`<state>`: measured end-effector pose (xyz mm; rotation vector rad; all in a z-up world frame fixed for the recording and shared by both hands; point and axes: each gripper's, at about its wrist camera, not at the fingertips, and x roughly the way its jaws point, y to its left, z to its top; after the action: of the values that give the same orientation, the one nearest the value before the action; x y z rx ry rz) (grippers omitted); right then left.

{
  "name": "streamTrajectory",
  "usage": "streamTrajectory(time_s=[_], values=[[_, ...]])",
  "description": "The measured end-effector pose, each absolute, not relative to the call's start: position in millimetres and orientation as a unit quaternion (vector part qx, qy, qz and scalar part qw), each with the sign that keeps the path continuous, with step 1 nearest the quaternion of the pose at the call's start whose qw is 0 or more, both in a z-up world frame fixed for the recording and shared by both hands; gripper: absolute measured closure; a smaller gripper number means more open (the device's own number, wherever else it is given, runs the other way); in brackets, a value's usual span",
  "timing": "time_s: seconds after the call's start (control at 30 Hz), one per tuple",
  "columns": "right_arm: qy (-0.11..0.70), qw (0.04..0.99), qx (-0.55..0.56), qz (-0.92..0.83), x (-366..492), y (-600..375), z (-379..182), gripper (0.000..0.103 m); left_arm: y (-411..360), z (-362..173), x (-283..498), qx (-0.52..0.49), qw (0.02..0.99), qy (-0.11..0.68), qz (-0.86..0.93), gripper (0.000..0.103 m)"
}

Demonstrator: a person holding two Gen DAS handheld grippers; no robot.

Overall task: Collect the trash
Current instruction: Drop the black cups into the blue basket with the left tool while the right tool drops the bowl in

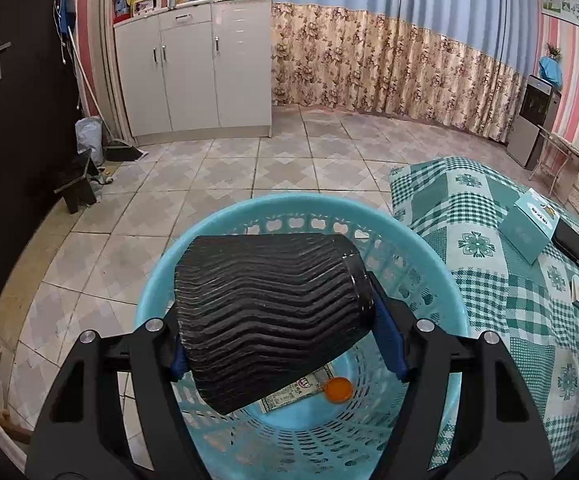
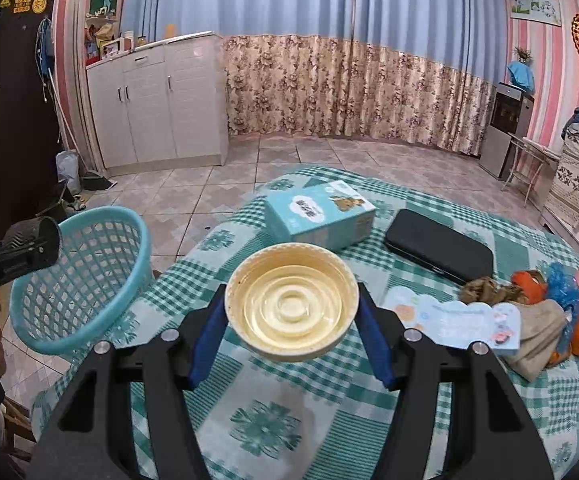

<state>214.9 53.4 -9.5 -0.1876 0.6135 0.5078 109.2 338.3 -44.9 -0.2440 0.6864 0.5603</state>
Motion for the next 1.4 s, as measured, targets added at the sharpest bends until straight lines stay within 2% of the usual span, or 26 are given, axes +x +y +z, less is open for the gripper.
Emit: streamTrajectory(time_s=[0.13,0.27,0.5,0.9,1.27,1.37,1.4], values=[[0.295,0.916,-0.093,0.255,214,64,-9,0.042,332,-44,108,-0.109,0.899,0.326,0.271,0.021],[0.294,0.915,-0.096,0.260,212,70,-8,0.042,332,-37,102,-0.103,0.901,0.319,0.275,0.020],[0.291,0.914,-0.100,0.264,207,76,-6,0.042,331,-11,64,-0.104,0.906,0.281,0.298,0.006],[0.284,0.893,-0.110,0.330,188,164,-3,0.042,350,-10,23,-0.102,0.896,0.276,0.332,0.005],[0.312,0.854,-0.130,0.396,187,237,-30,0.042,374,-29,19,-0.127,0.883,0.289,0.347,0.005],[0.315,0.854,-0.122,0.395,190,237,-32,0.025,374,-31,23,-0.125,0.883,0.291,0.347,0.005],[0.310,0.857,-0.123,0.392,190,235,-32,0.023,374,-32,23,-0.126,0.883,0.292,0.347,0.005]])
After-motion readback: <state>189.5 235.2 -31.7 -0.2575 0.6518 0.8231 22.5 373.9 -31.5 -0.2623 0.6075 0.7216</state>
